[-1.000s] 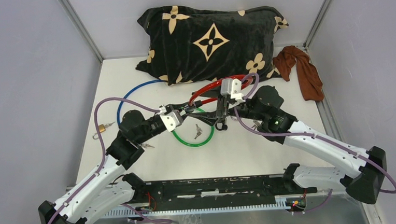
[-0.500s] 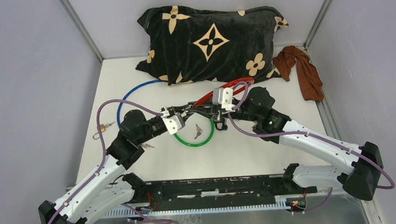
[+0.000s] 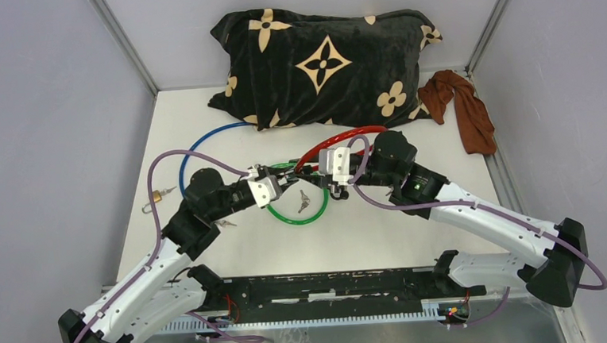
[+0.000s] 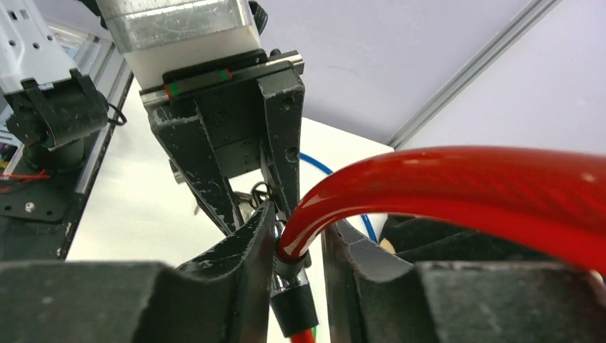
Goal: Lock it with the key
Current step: Lock the lock.
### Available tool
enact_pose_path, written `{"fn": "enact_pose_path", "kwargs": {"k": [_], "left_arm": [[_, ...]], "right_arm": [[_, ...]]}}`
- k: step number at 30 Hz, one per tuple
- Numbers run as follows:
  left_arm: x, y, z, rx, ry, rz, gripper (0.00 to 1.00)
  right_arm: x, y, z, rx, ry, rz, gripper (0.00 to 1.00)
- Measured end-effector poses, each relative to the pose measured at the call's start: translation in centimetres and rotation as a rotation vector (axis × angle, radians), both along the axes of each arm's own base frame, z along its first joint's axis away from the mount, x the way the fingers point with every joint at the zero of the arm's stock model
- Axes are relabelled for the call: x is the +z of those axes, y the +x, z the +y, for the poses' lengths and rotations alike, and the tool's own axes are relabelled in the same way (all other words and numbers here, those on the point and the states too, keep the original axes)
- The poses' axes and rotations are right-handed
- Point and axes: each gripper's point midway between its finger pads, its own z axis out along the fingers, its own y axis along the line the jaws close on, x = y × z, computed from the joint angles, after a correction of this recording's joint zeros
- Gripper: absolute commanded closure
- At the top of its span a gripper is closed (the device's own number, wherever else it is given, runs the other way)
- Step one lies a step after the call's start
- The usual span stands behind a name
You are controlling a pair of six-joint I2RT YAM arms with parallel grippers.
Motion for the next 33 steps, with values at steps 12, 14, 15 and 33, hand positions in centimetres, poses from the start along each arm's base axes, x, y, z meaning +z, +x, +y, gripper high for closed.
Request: {"fn": "enact_pose_path", "kwargs": {"k": [12,14,15,33], "left_arm": [[0.3,-1.5,0.1,-0.060,0.019,-0.029,0.98],[0.4,-1.5,0.1,-0.061,0.018,-0.031,0.98],[0.4,-1.5,0.1,-0.063,0.018,-0.031,0.98],[-0.2,-2.2,-0.1,-0.109,0.036,-0.025,0.98]], "right_arm": [[-4.9,-0.1,-1.6,-0.031,-0.222,0.047,0.36],[-5.5,-0.1,-1.7,-0.032,-0.244,0.056,0.39],[-5.7,-0.1,-1.8,-0.032,-0.252,0.061,0.40],[-6.6,0.4,-1.4,-0.016,-0.285,0.053,1.00]]}}
